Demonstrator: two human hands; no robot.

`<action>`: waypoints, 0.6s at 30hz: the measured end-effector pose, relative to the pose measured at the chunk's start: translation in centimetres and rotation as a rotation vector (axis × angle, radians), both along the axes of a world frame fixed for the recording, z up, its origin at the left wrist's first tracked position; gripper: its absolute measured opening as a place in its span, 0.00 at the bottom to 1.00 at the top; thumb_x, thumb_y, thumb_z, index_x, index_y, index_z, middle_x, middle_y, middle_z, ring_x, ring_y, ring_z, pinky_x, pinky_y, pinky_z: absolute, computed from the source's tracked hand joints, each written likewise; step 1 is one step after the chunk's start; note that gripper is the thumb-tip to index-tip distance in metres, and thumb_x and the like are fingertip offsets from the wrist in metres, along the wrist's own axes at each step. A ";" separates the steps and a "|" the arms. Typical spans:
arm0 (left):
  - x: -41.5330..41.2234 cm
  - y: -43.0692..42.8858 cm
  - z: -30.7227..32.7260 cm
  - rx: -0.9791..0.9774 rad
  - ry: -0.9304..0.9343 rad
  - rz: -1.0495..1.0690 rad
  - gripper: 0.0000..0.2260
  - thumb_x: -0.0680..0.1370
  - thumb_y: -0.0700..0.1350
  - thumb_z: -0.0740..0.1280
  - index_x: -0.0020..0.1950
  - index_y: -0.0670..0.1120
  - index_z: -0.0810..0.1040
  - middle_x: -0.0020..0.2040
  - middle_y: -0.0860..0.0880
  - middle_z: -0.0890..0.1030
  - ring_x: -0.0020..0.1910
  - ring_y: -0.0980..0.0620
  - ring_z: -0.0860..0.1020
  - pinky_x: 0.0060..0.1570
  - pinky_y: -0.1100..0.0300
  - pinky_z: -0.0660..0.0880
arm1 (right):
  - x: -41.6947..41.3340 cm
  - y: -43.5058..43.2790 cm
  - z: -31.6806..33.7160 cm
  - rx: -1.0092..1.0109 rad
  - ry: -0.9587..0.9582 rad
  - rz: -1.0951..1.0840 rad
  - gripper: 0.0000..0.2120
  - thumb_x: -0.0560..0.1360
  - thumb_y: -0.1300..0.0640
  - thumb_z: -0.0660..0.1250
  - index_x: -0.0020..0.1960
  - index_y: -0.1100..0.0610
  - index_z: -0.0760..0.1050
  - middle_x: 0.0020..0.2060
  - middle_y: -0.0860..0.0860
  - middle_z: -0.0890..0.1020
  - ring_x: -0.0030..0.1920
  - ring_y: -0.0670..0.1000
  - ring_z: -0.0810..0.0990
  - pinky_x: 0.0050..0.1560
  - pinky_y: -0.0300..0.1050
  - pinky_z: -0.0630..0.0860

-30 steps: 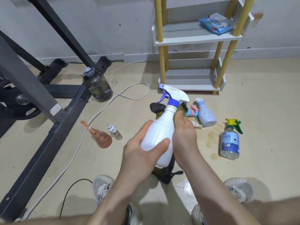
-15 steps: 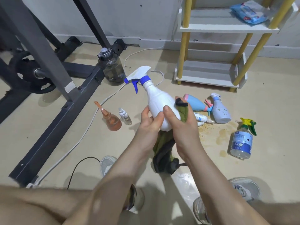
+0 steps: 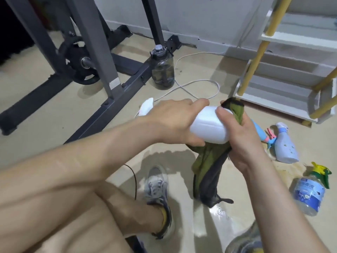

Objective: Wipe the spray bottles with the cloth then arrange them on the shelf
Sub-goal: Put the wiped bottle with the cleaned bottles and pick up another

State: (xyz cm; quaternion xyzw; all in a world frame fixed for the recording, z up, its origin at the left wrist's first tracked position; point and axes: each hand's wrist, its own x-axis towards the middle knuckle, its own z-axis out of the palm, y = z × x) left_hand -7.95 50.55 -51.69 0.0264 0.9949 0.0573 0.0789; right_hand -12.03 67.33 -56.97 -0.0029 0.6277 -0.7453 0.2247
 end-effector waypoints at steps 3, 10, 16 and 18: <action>-0.8 1.4 -3.3 0.045 -0.018 0.126 0.34 0.69 0.68 0.69 0.68 0.56 0.60 0.49 0.49 0.74 0.44 0.42 0.75 0.38 0.53 0.63 | 0.1 -2.6 -2.1 -0.025 -0.137 -0.301 0.07 0.79 0.46 0.66 0.55 0.44 0.75 0.50 0.49 0.82 0.50 0.51 0.83 0.51 0.47 0.80; -1.5 3.5 -11.8 0.728 -0.300 0.537 0.37 0.72 0.60 0.64 0.74 0.67 0.45 0.65 0.46 0.68 0.63 0.40 0.73 0.59 0.50 0.71 | 1.5 -5.2 -8.0 0.002 -0.258 -0.368 0.23 0.76 0.42 0.57 0.71 0.33 0.63 0.69 0.44 0.73 0.66 0.50 0.76 0.67 0.55 0.73; -0.8 4.7 -14.9 1.487 -0.040 0.987 0.28 0.77 0.52 0.62 0.76 0.63 0.59 0.68 0.49 0.71 0.62 0.50 0.75 0.61 0.53 0.75 | 1.6 -4.9 -10.0 0.259 -0.168 -0.048 0.30 0.79 0.43 0.57 0.75 0.30 0.45 0.68 0.46 0.73 0.61 0.54 0.79 0.62 0.60 0.77; -0.8 4.2 -15.4 1.377 -0.038 0.967 0.26 0.78 0.50 0.60 0.76 0.60 0.60 0.64 0.47 0.74 0.60 0.46 0.77 0.61 0.51 0.75 | 1.5 -4.7 -10.4 0.332 -0.113 0.047 0.33 0.79 0.43 0.57 0.77 0.34 0.41 0.67 0.47 0.74 0.59 0.53 0.80 0.61 0.58 0.77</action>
